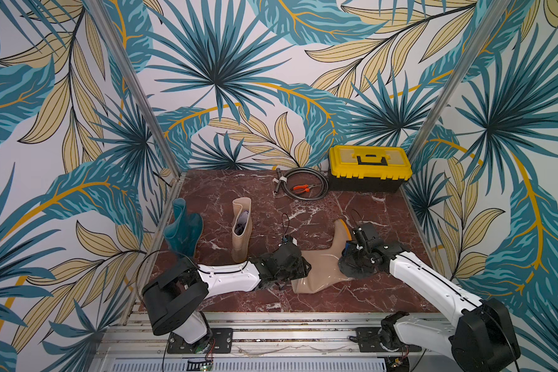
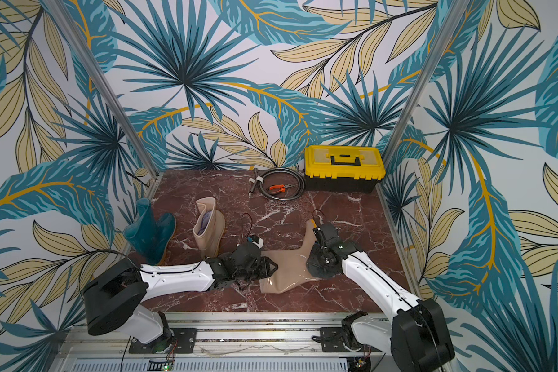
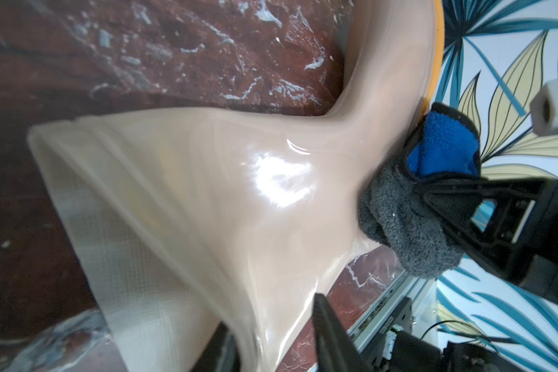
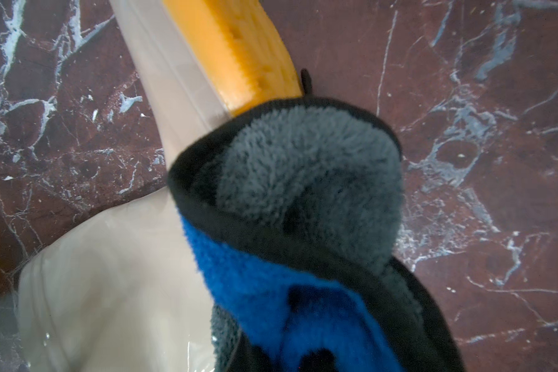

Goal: Wipe the rubber boots with a cloth
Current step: Pick up the rubber boot from the center of the board.

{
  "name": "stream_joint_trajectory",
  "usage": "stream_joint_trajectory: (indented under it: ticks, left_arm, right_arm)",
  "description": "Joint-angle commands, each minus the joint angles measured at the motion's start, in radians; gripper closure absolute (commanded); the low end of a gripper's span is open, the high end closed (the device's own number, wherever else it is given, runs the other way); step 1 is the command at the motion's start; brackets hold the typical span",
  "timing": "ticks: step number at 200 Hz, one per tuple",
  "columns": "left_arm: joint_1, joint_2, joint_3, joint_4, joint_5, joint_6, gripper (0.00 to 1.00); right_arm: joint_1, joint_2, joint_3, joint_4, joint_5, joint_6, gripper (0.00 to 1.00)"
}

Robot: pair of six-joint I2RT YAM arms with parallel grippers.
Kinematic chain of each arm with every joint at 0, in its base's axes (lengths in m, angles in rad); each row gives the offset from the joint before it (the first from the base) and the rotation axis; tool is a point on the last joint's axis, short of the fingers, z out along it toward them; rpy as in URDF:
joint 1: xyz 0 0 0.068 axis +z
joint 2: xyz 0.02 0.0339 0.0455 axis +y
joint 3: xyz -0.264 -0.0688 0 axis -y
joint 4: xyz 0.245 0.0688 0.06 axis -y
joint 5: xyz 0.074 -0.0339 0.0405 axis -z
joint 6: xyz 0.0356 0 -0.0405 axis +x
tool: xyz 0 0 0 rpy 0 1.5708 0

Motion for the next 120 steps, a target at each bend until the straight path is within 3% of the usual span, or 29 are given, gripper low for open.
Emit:
stream_joint_trajectory:
  ticks: [1, 36, 51, 81, 120]
  left_arm:
    - [-0.003, -0.032, -0.018, 0.045, 0.011, -0.019, 0.39]
    - [0.002, -0.016, -0.092, 0.046, -0.021, -0.070, 0.45]
    - [0.004, -0.024, -0.098, 0.048, -0.041, -0.061, 0.59]
    - [0.012, -0.059, -0.111, 0.046, -0.082, -0.038, 1.00]
    - [0.068, -0.003, -0.028, 0.045, 0.000, 0.051, 1.00]
  right_arm:
    - [-0.007, 0.041, -0.015, -0.067, 0.044, 0.024, 1.00]
    - [-0.008, 0.060, 0.014, -0.066, 0.037, 0.022, 1.00]
    - [-0.008, 0.057, 0.007, -0.060, 0.018, 0.026, 1.00]
    - [-0.008, 0.005, -0.008, -0.071, 0.002, 0.034, 1.00]
    - [0.112, -0.057, 0.145, -0.175, 0.062, 0.031, 1.00]
